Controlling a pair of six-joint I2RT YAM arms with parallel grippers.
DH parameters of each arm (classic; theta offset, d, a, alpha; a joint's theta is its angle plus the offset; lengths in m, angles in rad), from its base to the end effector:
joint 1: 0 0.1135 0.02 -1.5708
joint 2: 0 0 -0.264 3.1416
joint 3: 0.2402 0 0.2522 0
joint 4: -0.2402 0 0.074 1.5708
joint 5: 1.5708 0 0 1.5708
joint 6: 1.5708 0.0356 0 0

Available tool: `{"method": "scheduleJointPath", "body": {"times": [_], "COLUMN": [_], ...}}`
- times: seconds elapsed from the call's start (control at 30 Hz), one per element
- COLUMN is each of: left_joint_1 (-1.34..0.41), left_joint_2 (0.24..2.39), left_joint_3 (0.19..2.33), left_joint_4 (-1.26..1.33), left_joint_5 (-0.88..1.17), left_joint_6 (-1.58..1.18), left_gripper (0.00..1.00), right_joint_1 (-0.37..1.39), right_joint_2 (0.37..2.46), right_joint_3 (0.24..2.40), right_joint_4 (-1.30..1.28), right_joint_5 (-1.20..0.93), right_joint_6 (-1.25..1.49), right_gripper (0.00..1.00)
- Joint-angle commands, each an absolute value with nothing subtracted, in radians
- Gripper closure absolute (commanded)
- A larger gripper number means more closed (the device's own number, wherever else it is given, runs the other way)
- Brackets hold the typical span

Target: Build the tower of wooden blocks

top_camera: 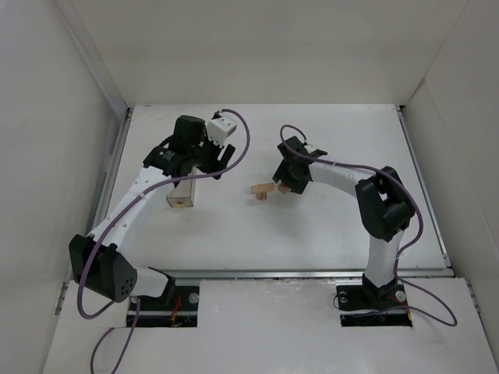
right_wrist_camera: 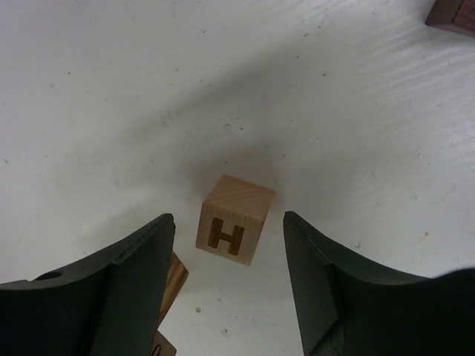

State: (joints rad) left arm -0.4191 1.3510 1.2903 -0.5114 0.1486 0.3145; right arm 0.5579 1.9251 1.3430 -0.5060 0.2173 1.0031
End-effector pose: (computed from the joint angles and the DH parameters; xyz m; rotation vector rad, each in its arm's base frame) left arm 0.2741 -0.1279 0.3571 0.8494 1.9684 -0.2203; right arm 0.3431 0.2051 0.1802 0.6514 2.5571 0.2524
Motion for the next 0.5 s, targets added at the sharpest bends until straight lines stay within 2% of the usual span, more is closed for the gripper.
{"method": "scheduleJointPath", "body": {"times": [0.0,0.17,0.27,0.43,0.47], "left_joint_1": [-0.420,-0.420,-0.420,-0.420,-0.420], "left_joint_2": [1.319,1.319,1.319,1.319,1.319], "left_joint_3": [1.287,1.287,1.287,1.287,1.287], "left_joint_4": [-0.482,-0.482,-0.482,-0.482,-0.482], "left_joint_5": [0.143,0.143,0.143,0.133,0.133], "left_joint_6": [0.308,0.308,0.317,0.327,0.327], "left_gripper": [0.32,0.32,0.32,0.32,0.32], "right_joint_1": [0.568,0.568,0.568,0.568,0.568], "right_joint_2": [1.901,1.911,1.911,1.855,1.838], "right_joint_3": [1.336,1.327,1.318,1.307,1.307], "right_joint_4": [-0.509,-0.509,-0.500,-0.489,-0.470], "right_joint_5": [0.212,0.202,0.202,0.276,0.293], "right_joint_6": [1.019,1.019,1.019,0.942,0.913], "right_gripper": [0.35,0.51,0.65,1.00,1.00]}}
